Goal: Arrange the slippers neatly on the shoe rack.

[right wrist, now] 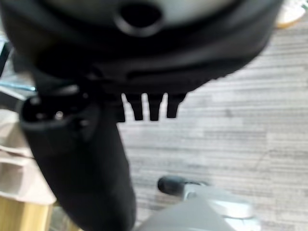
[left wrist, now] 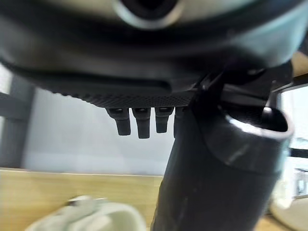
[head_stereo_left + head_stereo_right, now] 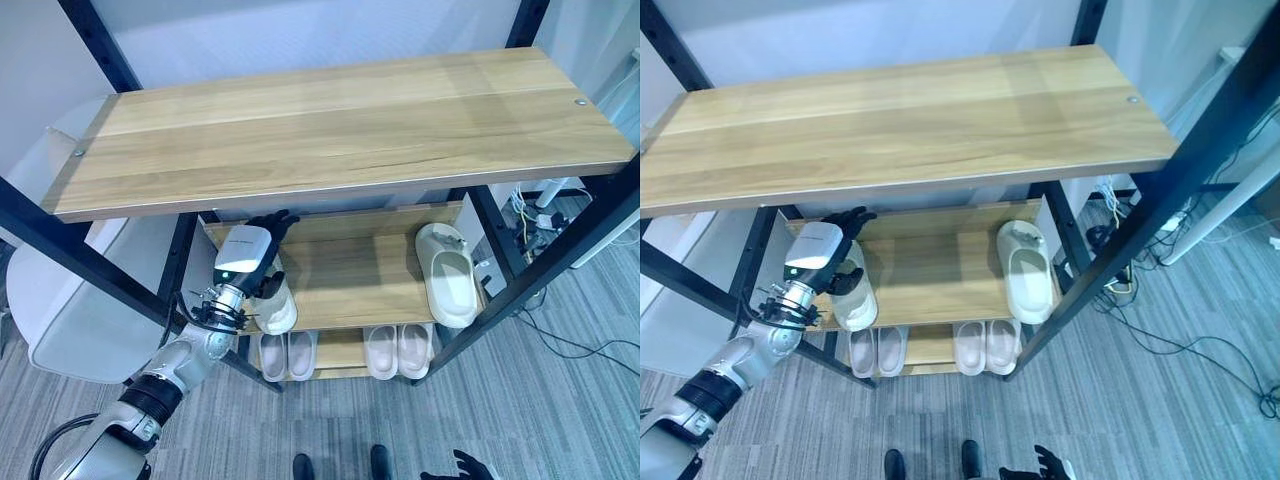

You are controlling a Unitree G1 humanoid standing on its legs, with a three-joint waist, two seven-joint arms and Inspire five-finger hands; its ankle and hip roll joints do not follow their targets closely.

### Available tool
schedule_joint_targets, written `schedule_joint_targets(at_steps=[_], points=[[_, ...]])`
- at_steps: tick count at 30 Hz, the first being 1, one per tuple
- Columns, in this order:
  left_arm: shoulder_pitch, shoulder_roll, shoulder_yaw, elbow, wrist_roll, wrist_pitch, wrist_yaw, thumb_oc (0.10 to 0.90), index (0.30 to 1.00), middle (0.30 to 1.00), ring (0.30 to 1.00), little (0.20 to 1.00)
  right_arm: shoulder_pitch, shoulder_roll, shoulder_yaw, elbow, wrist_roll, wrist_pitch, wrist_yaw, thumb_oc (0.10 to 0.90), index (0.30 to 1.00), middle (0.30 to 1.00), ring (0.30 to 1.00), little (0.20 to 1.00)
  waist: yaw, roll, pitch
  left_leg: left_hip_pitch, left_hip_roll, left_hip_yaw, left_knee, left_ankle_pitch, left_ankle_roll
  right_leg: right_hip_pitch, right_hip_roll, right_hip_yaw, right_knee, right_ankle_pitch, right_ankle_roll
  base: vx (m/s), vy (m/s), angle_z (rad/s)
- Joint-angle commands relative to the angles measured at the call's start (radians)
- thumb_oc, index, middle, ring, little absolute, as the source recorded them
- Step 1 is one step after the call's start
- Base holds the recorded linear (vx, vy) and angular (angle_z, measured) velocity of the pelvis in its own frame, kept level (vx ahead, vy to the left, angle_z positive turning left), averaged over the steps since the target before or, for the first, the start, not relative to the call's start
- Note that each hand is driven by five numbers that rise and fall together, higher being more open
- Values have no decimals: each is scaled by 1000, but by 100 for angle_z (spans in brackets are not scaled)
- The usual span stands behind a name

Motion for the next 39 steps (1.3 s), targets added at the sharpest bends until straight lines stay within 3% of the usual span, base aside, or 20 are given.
schedule_joint_targets(at_steps=[1, 10, 19, 20, 21, 25, 35, 39], points=[[-168, 64, 108, 48, 25, 10, 104, 800, 900, 900, 900, 900, 39, 11, -19, -62, 6, -37, -34, 800, 900, 900, 900, 900, 5, -40, -23, 4, -59, -23, 3, -73, -7, 3, -53, 22, 5, -51, 126, 0, 0, 0], [-176, 52, 116, 115, -27, 14, 109, 800, 900, 900, 900, 900, 31, 14, 5, -98, -7, -38, -32, 800, 900, 900, 900, 900, 3, -59, -15, -25, -56, -17, 3, -65, -8, -29, -51, 28, 5, -37, 125, -3, 1, -2], [-255, 27, 42, 255, -47, 21, 118, 800, 900, 900, 900, 900, 24, 12, 2, -101, 10, -49, -43, 800, 900, 900, 900, 900, -12, -62, -27, -58, -55, -11, 3, -58, -9, -66, -56, 32, 5, -26, 124, 2, -3, -1], [-281, 16, 30, 279, -67, 24, 118, 513, 469, 469, 469, 469, 18, 8, 4, -97, 16, -50, -46, 800, 900, 900, 900, 900, -15, -59, -27, -67, -56, -12, 3, -56, -9, -76, -58, 30, 5, -21, 124, 0, 0, 0], [-283, 16, 29, 281, -68, 24, 118, 400, 300, 300, 300, 300, 17, 8, 4, -97, 16, -50, -46, 800, 900, 900, 900, 900, -15, -59, -27, -68, -56, -12, 3, -56, -9, -77, -58, 30, 5, -20, 124, 0, 0, 0], [-287, 1, 16, 270, -128, -14, 83, 400, 300, 300, 300, 300, 14, 4, 0, -100, 25, -48, -43, 800, 900, 900, 900, 900, -17, -55, -26, -84, -56, -7, 3, -51, -9, -95, -59, 32, 5, -16, 124, 4, -10, -6], [-337, -97, -58, 256, -128, -42, 121, 400, 300, 300, 300, 300, -4, -9, 17, -110, 21, -54, -68, 800, 900, 900, 900, 900, -41, -48, 15, -122, -54, 8, 3, -41, -9, -140, -58, 51, 5, 1, 123, -8, -4, -3], [-350, -129, -118, 177, -89, -78, 126, 400, 300, 300, 300, 300, -4, -13, 18, -117, 17, -64, -85, 800, 900, 900, 900, 900, -52, -46, 34, -143, -52, 13, 3, -37, -8, -162, -58, 62, 5, 9, 124, -24, -5, -4]])
